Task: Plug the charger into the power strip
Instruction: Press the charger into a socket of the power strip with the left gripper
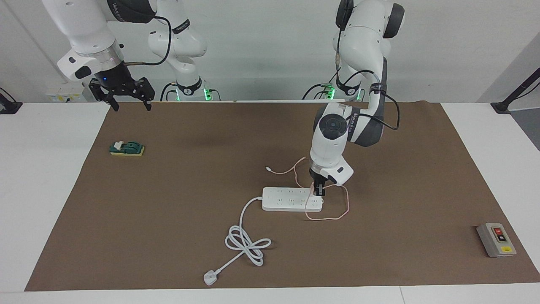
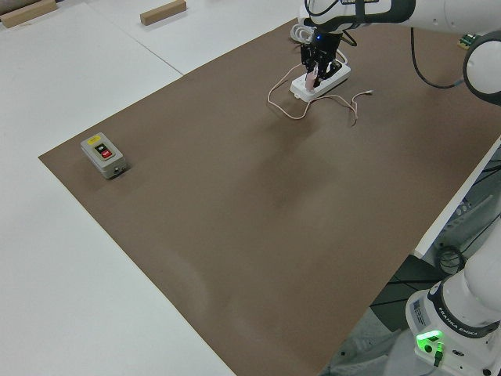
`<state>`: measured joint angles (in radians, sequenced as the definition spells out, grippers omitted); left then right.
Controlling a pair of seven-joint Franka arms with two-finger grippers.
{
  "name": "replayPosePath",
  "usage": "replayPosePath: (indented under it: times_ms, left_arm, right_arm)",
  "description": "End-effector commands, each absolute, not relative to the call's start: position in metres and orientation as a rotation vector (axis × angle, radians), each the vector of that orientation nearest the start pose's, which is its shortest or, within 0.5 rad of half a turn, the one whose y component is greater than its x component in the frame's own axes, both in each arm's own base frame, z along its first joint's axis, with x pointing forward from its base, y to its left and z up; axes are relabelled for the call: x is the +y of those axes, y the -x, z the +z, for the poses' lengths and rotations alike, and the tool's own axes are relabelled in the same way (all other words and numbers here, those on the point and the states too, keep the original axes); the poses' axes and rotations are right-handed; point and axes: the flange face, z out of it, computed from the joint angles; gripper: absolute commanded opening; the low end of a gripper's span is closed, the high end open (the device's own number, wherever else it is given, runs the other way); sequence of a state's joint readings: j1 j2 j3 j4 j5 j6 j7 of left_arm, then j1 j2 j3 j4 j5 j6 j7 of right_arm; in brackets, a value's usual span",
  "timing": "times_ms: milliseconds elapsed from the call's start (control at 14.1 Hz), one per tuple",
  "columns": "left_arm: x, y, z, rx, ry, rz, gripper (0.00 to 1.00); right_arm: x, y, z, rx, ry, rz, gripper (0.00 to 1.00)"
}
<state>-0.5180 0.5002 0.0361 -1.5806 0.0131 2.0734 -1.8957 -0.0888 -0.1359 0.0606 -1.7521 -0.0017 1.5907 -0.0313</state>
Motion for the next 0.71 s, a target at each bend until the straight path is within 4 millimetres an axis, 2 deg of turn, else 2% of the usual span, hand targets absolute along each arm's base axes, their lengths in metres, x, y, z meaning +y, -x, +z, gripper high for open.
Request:
replayPosePath:
  times_ms: [0,284,640]
  left_arm:
    - [-0.3079,-0.6019,0.3308,-2.023,2.365,-0.012,0.00]
    - [-0.3076,-0.6035,0.3272,-2.034,2.350,-0.010,0.00]
    - [-0.3050,-0.6105,0.3334,-2.055,2.343,0.000,0.00]
  right_arm:
    - [-0.0161,-0.5079,0.6159,-0.003,3.134,0.031,1.00]
    - [-0.0153,-0.5078,0.6158,-0.005,3.134,0.034,1.00]
    - [-0.0169,-0.5075,0.6149,0.000,3.133,0.038,1.00]
